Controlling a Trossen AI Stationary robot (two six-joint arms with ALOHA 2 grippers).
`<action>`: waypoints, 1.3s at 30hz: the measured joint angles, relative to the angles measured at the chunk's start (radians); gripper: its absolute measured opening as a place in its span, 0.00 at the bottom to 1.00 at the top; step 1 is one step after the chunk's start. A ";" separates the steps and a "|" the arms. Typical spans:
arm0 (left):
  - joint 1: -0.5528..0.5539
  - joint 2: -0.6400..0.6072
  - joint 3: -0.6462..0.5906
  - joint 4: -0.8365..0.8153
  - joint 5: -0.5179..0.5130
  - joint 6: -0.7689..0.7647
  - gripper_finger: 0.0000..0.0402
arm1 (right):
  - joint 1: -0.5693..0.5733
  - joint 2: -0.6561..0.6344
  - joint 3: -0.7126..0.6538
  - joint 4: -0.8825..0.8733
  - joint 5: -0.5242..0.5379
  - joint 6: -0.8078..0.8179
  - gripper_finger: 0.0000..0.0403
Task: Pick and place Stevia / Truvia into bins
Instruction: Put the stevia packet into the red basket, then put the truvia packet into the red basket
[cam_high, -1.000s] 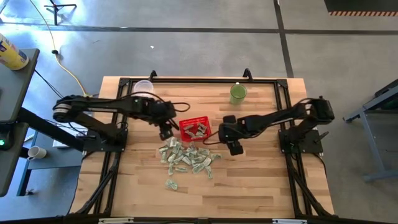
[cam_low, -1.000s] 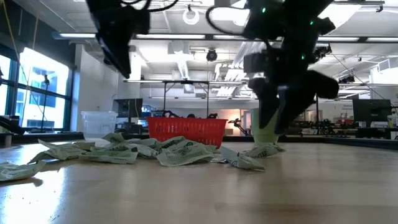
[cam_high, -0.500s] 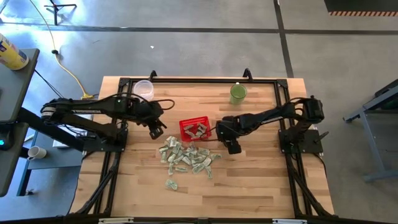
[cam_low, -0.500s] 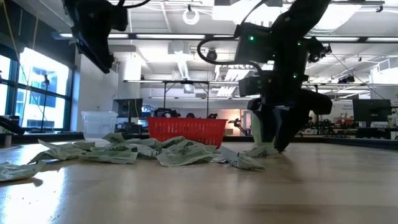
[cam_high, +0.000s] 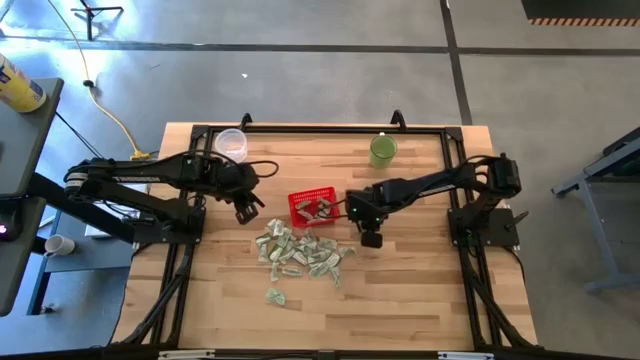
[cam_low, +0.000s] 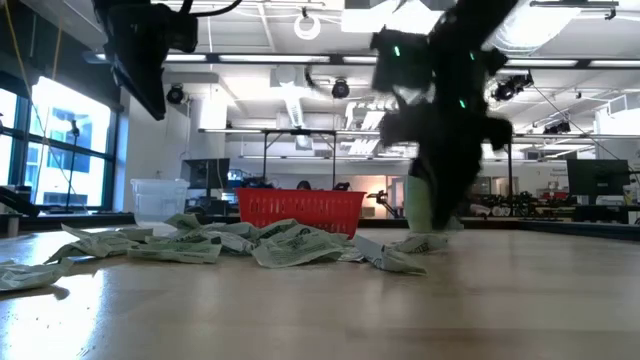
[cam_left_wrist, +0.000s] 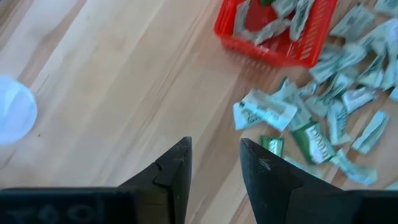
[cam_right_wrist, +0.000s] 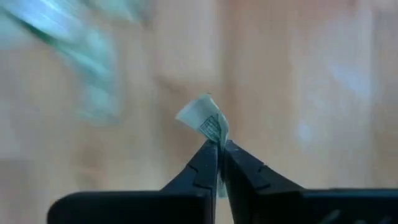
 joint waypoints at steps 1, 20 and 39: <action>0.000 0.000 0.000 -0.012 -0.002 0.004 0.42 | 0.002 -0.003 0.025 -0.004 -0.020 0.003 0.04; -0.037 -0.017 -0.215 0.066 0.141 -0.019 0.41 | -0.144 0.158 0.355 0.200 -0.109 0.131 0.18; -0.416 0.129 -0.328 0.439 -0.052 -0.489 0.42 | 0.023 0.054 0.355 -0.036 0.403 -0.099 0.66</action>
